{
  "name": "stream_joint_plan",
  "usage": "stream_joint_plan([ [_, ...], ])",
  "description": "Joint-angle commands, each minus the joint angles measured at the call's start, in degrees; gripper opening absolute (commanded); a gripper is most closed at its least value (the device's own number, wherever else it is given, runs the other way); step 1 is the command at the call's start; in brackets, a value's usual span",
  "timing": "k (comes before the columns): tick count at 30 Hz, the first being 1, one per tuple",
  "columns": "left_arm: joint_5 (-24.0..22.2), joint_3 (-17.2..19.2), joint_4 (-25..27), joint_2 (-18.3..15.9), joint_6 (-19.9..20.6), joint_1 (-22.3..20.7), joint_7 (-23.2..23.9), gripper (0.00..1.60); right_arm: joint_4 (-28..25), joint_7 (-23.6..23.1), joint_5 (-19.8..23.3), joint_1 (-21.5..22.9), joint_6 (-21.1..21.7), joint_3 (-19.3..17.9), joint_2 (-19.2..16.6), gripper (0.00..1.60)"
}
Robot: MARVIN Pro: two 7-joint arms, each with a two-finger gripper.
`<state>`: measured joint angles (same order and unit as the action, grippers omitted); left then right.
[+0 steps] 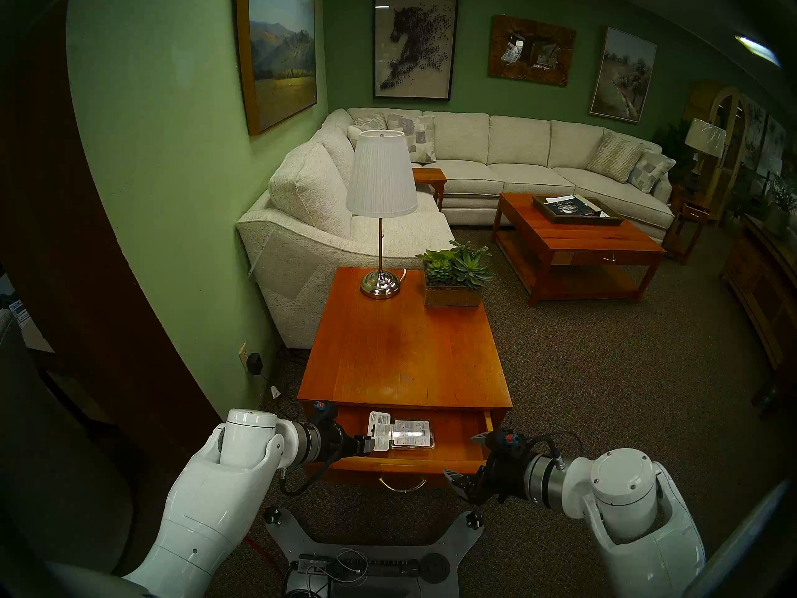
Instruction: Open the drawer, take out the contents and close the drawer
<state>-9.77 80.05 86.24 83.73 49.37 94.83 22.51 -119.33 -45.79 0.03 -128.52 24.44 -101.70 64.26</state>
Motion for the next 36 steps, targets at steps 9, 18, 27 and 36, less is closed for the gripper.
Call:
stream_joint_plan([
  [9, 2.82, -1.37, -8.28, 0.67, -4.12, -10.72, 4.08, 1.60, -1.55, -0.12, 0.30, 0.43, -0.31, -0.26, -0.12, 1.60],
  [18, 4.69, -1.48, -14.69, 2.01, -6.57, -14.40, 5.50, 1.60, -1.52, -0.10, 0.34, 0.43, -0.33, -0.25, -0.16, 1.60],
  [27, 5.98, -2.47, -22.51, 3.73, -8.76, -18.98, 7.23, 1.60, -1.54, -0.09, 0.38, 0.41, -0.35, -0.25, -0.19, 1.60],
  [36, 7.23, -3.85, -29.71, 5.37, -11.22, -22.50, 8.83, 1.60, -1.60, -0.08, 0.42, 0.38, -0.35, -0.27, -0.22, 1.60],
])
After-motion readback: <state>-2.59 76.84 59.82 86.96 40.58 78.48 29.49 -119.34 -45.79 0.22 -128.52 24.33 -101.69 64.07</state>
